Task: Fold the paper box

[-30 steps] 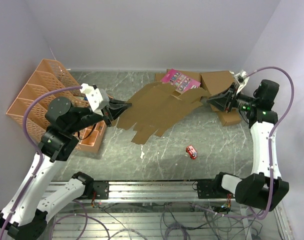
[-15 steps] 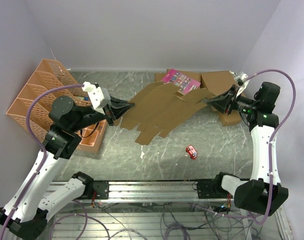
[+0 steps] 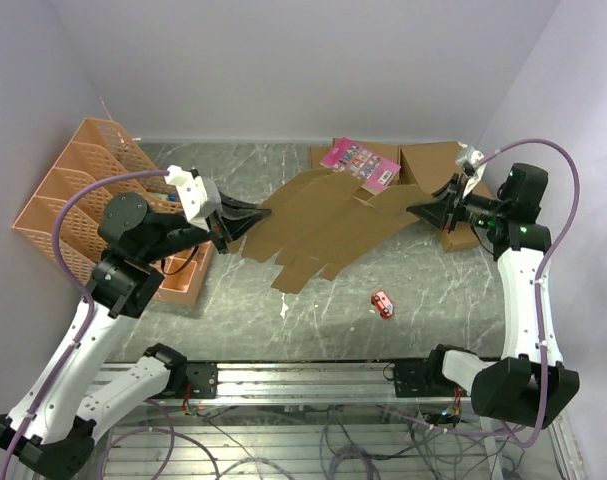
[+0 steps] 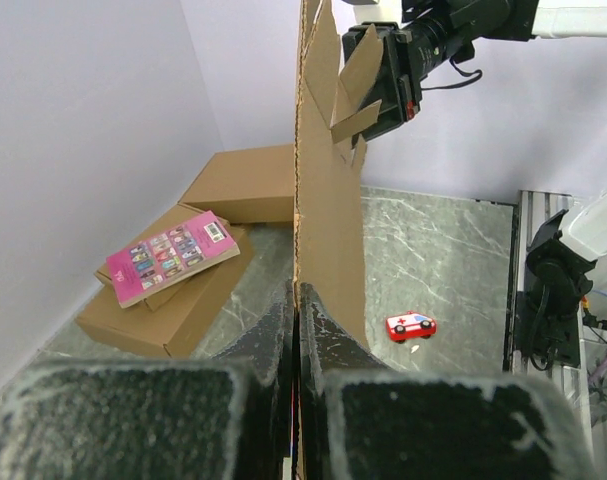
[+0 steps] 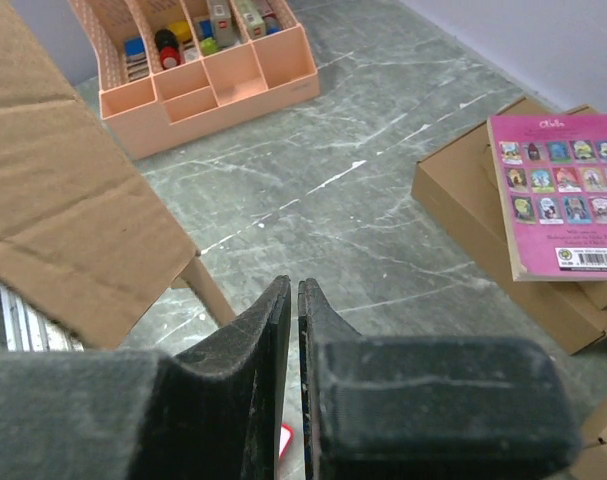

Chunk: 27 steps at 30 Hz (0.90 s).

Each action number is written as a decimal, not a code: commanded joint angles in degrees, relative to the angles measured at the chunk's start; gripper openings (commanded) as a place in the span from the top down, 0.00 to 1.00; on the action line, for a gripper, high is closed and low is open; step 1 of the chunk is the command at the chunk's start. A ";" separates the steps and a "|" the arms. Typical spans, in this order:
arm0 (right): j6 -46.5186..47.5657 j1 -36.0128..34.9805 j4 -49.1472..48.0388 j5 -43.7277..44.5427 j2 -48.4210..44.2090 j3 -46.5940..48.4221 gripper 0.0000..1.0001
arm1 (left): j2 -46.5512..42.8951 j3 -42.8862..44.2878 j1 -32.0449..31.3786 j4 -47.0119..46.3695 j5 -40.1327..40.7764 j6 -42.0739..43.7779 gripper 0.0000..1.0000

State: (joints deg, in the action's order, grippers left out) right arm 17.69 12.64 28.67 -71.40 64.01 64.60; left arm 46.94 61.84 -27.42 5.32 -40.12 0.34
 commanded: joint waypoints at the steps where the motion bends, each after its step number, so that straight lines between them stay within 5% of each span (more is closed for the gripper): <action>1: 8.24 -0.34 7.59 -3.78 -0.29 2.05 0.92 | 0.01 -0.09 0.42 -2.82 -0.81 -0.37 0.93; 8: 23.12 -0.34 22.83 -6.11 -0.52 4.68 0.87 | 1.25 1.63 0.44 -1.26 0.52 1.11 0.93; 16: 20.07 -0.34 22.23 -4.89 -1.86 3.01 0.81 | 2.35 2.88 0.44 0.82 1.16 3.55 0.93; 27: 28.86 -0.34 31.25 -5.28 0.23 3.01 0.77 | 3.62 4.92 0.53 1.97 2.17 6.82 0.93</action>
State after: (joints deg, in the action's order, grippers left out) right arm 42.11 12.62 55.40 -75.72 63.53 67.81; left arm 50.19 64.38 -27.22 7.25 -39.03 5.02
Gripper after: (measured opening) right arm 0.226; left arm 0.069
